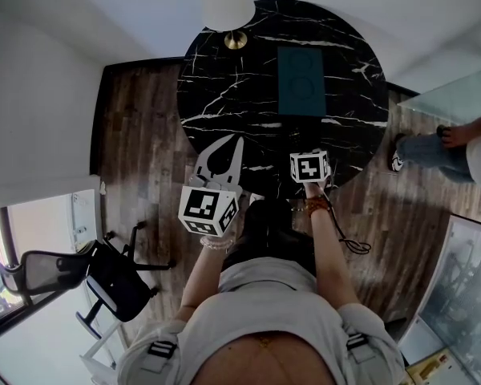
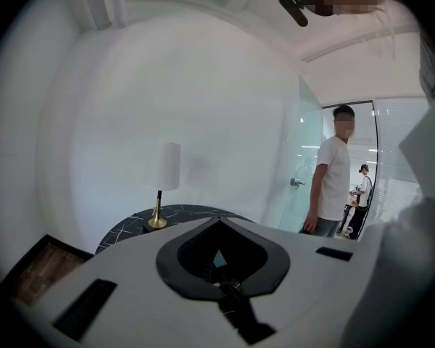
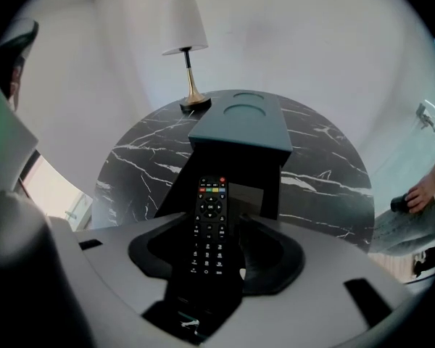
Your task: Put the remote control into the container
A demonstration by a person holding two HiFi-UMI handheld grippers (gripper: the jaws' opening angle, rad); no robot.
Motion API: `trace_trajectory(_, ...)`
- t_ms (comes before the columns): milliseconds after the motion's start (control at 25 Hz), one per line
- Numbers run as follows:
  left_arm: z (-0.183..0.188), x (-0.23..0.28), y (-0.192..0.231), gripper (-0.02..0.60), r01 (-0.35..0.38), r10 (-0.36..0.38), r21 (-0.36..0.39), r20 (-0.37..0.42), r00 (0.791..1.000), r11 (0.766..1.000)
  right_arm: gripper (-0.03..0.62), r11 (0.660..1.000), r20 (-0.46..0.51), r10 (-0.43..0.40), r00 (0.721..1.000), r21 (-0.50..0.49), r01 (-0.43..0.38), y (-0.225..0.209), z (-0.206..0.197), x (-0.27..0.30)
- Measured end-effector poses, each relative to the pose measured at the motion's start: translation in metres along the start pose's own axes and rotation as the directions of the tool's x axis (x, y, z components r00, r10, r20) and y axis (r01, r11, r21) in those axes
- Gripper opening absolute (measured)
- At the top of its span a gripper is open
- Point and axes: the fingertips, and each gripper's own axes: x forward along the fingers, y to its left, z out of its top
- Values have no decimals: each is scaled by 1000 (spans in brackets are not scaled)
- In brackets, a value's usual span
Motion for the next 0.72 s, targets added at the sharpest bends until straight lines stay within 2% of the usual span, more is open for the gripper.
trace_trajectory(80, 0, 1, -2, 6, 3, -3, 2, -1, 1000, 1000, 204, 1000, 23, 8, 1000, 8, -9, -2, 4, -8)
trace_trajectory(200, -1, 4, -8, 6, 9, -9, 7, -2, 1000, 1000, 202, 997, 85, 68, 994, 25, -70, 4, 16, -27)
trace_trajectory(360, 0, 8, -16, 6, 15, -15, 21, -1, 1000, 1000, 202, 992, 201, 115, 973, 21, -121, 9, 41, -67)
trace_trajectory(440, 2, 9, -22, 6, 18, -18, 29, 3, 1000, 999, 184, 992, 267, 116, 957, 10, -123, 7, 53, -90)
trace_trajectory(560, 8, 14, -31, 6, 27, -28, 43, 13, 1000, 999, 72, 995, 378, 88, 921, 2, -96, 0, 72, -128)
trace_trajectory(720, 18, 17, -43, 6, 44, -46, 56, 34, 998, 997, 43, 996, 483, 85, 871, -7, -93, -2, 90, -171)
